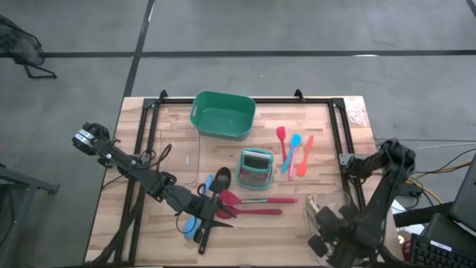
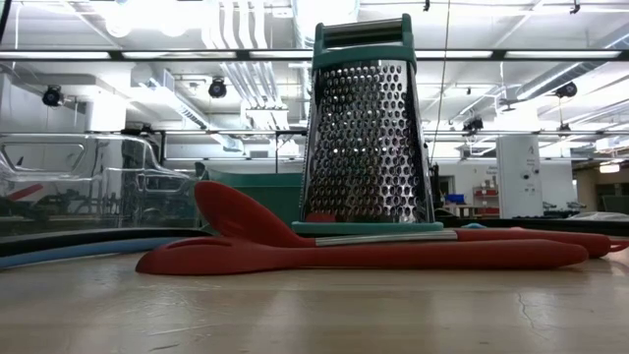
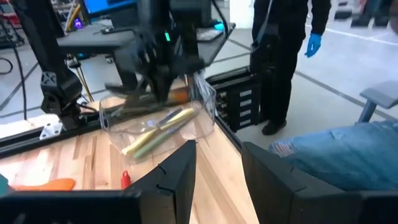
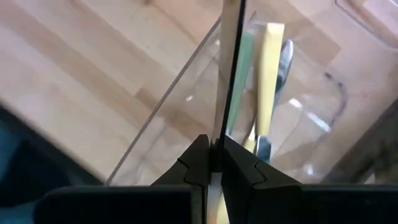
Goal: Pick & Place Kitchen Items
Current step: Put the orange table knife into the bottom transparent bin, then put the orange slotted spoon into the green bin
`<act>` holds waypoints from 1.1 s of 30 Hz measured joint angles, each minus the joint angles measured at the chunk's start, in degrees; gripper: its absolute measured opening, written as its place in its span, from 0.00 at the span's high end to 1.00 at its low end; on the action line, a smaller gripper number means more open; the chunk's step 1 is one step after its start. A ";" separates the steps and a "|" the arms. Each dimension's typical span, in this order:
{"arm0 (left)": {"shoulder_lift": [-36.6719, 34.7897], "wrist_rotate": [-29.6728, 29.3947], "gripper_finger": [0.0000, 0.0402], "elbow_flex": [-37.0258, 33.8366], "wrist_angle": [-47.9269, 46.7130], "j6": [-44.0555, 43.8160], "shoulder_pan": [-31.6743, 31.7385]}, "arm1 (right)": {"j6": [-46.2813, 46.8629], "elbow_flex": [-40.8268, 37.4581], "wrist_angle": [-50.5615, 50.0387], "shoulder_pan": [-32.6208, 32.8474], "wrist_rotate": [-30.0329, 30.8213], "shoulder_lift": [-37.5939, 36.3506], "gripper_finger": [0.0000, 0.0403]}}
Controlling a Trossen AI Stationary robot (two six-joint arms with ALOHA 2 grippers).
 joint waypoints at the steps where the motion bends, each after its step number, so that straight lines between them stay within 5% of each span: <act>1: 0.00 0.01 0.66 -0.01 0.52 0.02 0.05 | -0.30 -0.02 0.00 -0.02 -0.13 1.12 0.95; 18: 0.00 0.00 0.66 -0.02 5.26 -0.20 0.39 | -3.20 -0.07 0.54 0.24 -4.95 9.04 0.91; 28: 0.00 0.01 0.66 -0.02 4.86 0.95 0.75 | -3.39 -0.02 -0.03 0.01 -4.54 5.53 0.74; 30: 0.00 0.00 0.66 -0.02 4.86 -0.14 1.15 | -3.44 -0.02 -0.26 -0.01 -2.27 3.73 0.70; 33: 0.10 0.00 0.66 -0.02 4.85 -1.78 1.89 | -5.67 -0.02 0.27 0.01 10.19 1.03 0.64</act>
